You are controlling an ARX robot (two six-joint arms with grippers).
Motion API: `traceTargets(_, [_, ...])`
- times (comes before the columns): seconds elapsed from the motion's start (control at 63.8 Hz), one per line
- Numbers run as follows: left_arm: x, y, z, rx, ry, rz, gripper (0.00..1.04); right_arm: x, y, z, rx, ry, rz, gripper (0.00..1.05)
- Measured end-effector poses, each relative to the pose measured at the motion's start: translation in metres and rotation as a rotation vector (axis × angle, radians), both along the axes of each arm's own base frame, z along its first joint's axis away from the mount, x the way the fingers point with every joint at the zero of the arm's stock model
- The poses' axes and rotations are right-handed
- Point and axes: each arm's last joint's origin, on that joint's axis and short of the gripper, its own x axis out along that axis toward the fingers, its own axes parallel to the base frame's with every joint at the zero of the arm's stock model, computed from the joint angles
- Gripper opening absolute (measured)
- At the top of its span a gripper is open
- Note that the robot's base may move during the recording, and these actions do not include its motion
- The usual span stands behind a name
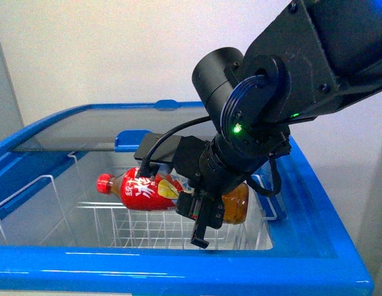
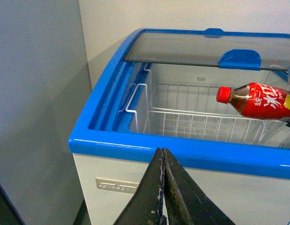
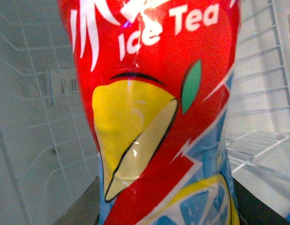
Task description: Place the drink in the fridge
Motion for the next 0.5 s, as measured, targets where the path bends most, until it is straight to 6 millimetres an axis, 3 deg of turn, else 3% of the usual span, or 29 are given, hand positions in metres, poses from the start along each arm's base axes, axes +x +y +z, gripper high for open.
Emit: traceTargets(0.501, [-0.012,0.0,-0.003,0.0,0.004,0.0,0.03,0.035,0.022,-0.049,-0.039,-0.076,-0.123,0.41])
